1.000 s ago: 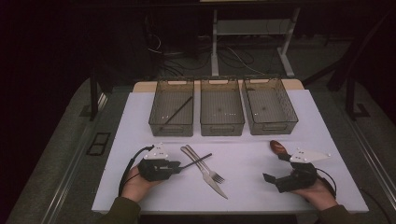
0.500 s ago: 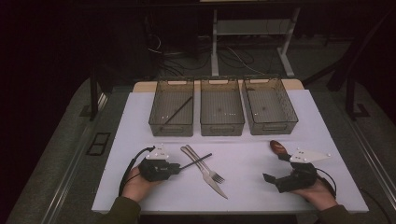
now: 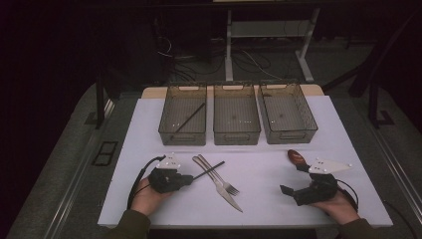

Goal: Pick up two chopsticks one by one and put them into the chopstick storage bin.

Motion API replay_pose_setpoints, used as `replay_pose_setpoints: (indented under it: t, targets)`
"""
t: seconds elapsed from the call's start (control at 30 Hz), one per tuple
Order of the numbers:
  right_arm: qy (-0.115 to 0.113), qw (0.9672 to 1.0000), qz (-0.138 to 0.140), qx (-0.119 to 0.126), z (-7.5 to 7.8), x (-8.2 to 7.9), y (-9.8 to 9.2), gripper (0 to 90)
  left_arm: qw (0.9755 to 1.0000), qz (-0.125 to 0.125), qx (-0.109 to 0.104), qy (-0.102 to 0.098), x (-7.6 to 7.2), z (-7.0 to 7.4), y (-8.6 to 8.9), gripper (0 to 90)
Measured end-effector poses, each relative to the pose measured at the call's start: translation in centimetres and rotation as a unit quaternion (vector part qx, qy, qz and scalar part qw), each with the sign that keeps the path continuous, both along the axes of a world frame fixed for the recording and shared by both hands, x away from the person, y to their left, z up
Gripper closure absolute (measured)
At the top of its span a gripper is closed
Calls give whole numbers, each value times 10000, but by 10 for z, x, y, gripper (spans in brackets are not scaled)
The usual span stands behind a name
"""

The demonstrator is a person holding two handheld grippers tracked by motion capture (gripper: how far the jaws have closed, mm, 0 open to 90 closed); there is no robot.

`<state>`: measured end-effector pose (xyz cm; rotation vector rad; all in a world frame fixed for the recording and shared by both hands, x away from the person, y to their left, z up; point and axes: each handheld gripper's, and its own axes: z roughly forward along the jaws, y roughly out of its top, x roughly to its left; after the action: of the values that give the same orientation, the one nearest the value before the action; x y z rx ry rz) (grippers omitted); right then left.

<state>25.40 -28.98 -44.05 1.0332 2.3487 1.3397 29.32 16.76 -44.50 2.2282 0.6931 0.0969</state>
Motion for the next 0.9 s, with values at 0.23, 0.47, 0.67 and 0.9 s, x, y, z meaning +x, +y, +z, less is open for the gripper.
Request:
replay_pose_setpoints:
  t: [0.23, 0.47, 0.67, 0.9]
  targets:
    - [4, 10000, 9, 0, 0, 0, 0, 2, 10000, -2, -29, 17, -1, 6, -1, 849]
    - [5, 10000, 2, 11, 0, 0, 0, 2, 9999, 57, -86, -34, -1, 15, 3, 849]
    - [-2, 10000, -2, 13, 0, 0, 0, 2, 9999, 77, -124, -79, -1, 21, 5, 849]
    - [12, 10000, 8, -4, -1, 0, 1, 2, 9995, 136, -228, -149, -3, 31, 5, 849]
